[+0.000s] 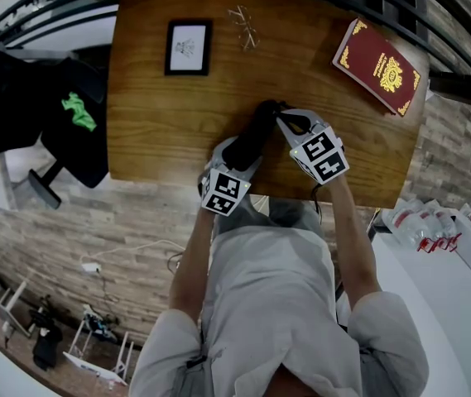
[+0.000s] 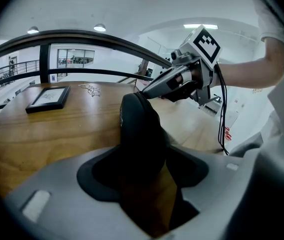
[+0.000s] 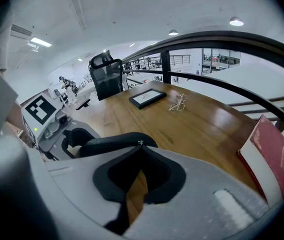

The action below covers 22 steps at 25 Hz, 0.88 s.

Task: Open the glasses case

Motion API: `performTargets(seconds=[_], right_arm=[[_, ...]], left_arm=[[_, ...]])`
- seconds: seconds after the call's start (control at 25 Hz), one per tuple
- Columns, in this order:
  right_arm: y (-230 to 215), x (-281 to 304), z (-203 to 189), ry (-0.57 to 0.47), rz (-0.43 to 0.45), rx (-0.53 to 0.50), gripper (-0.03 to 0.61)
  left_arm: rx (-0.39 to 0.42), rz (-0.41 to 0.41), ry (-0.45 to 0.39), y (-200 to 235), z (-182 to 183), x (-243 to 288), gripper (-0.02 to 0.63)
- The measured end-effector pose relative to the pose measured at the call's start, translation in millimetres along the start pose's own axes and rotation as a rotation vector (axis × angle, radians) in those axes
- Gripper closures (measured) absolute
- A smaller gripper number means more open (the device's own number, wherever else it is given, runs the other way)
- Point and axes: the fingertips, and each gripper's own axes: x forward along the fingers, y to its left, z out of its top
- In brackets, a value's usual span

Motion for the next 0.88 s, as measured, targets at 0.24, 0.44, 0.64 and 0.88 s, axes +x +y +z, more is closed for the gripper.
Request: performTargets(seconds=[0.24,0.44,0.64,0.88], right_arm=[[-7.2,2.8,1.9,0.003,-0.018,-0.009,0.575],[-12.9,3.8,-0.1,0.027,-0.022,-0.007,0.575],[-18.2,6.7,-1.3,0.031,-0.020,-0.003,0.575],[-25.3,10.8,-5.1,0.056,-0.012,0.019,0.574]], left_arm=[[-0.001,-0.005,-0.001,-0.3,1.3,-0.2,0.316],[-0.003,-0.009,-0.001,-1.0,1.2,0.8,0.316],[-0.005,-0.012,-0.005,-2.3,1.3,1.4,0.316],[0.002,0.000,0.003,0.2,0.3,0.5,0.316]])
